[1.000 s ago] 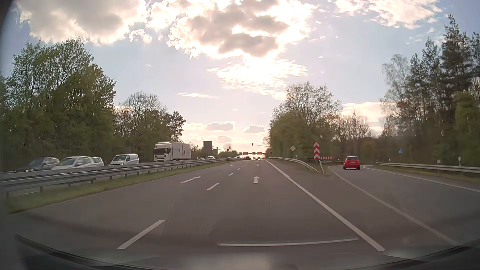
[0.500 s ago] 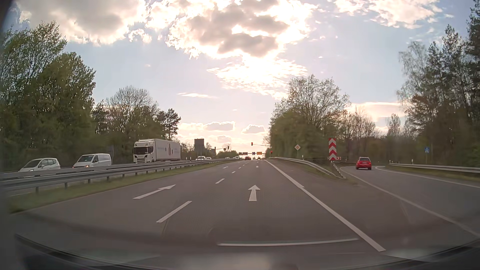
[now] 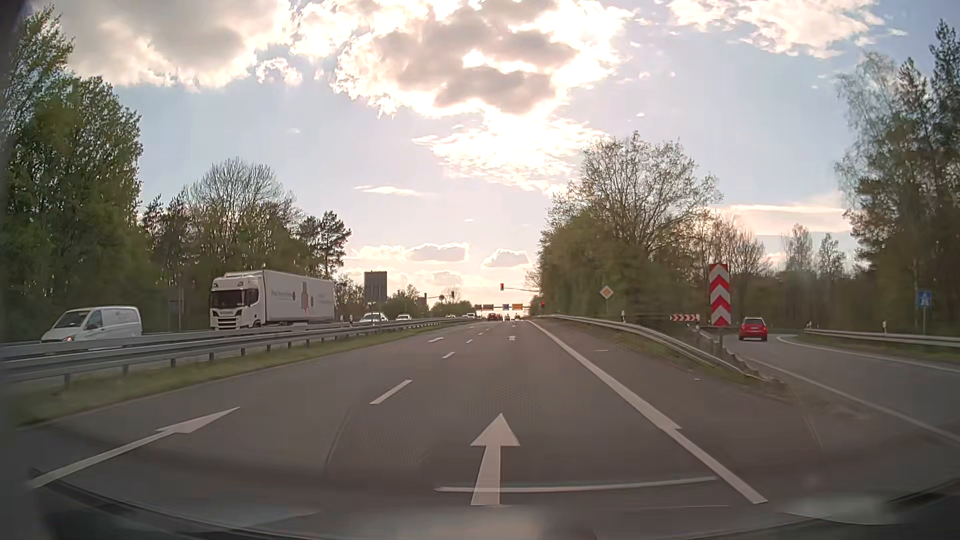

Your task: Follow the waypoints while adhering to traffic rules and regulations

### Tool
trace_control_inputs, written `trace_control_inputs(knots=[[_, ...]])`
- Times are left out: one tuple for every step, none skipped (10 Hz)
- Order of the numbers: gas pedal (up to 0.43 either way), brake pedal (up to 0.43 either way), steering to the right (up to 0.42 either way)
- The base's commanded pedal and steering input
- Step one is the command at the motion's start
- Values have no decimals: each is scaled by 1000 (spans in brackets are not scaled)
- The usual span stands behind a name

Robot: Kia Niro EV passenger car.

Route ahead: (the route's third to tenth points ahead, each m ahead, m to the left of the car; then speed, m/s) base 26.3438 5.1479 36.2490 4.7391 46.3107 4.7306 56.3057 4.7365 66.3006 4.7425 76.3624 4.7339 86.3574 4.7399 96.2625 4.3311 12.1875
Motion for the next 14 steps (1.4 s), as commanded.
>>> trace_control_inputs(knots=[[0,0,0],[0,0,0],[0,0,0],[0,0,0],[0,0,0],[0,0,0],[0,0,0],[0,0,0],[0,0,0],[0,0,0],[0,0,0],[0,0,0],[0,0,0],[0,0,0]])
